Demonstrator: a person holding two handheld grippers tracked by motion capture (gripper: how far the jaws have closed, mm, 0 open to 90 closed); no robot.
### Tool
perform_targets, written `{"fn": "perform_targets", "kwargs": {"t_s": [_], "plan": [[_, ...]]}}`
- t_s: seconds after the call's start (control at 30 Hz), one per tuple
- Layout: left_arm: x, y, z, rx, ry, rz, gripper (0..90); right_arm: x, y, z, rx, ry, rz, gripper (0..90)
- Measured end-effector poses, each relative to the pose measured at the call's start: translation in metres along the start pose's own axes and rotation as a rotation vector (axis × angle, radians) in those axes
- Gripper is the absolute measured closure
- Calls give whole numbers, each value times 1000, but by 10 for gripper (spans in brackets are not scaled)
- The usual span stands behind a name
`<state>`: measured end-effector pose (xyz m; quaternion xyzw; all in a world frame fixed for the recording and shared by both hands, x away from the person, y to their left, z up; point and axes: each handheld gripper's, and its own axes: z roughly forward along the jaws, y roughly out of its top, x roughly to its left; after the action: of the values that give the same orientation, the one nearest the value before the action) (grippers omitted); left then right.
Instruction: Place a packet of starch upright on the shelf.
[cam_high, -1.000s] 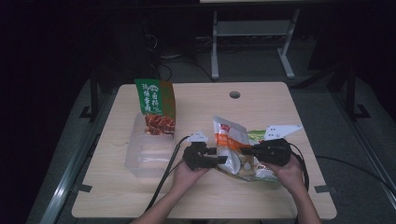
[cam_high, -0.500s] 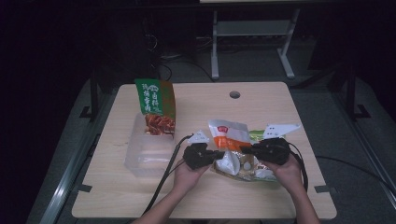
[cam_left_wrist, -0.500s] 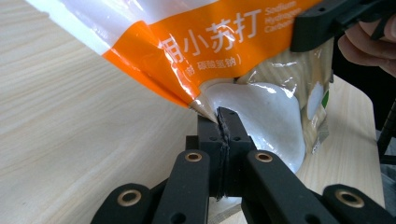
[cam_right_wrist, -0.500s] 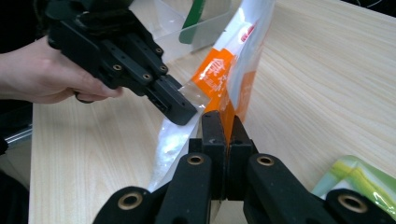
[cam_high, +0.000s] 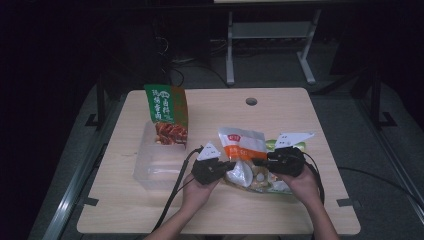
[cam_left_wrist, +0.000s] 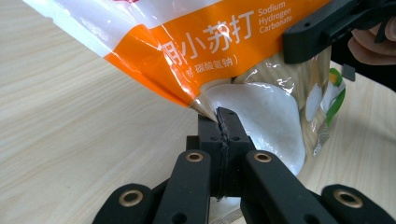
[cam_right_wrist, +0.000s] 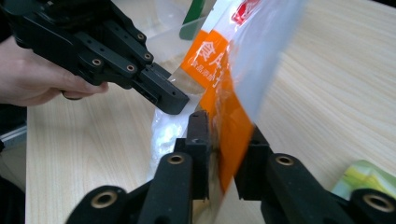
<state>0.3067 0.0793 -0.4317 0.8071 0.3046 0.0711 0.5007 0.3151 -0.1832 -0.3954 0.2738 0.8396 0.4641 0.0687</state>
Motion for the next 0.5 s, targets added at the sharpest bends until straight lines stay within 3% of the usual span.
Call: {"fn": "perform_targets", "kwargs": {"t_s": [0.03,0.13,0.33,0.5], "plan": [[-1,0,-1,-3,-8,4,900,2,1,2,10,2,4,745],[-4,-1,-2,6,20,44,900,4,4,11,42,2,6,721],[0,-8,-4,8,22,20,900,3,4,18,65,27,21,875],[-1,-11,-5,17,24,26,889,4,3,18,64,38,15,896]]}}
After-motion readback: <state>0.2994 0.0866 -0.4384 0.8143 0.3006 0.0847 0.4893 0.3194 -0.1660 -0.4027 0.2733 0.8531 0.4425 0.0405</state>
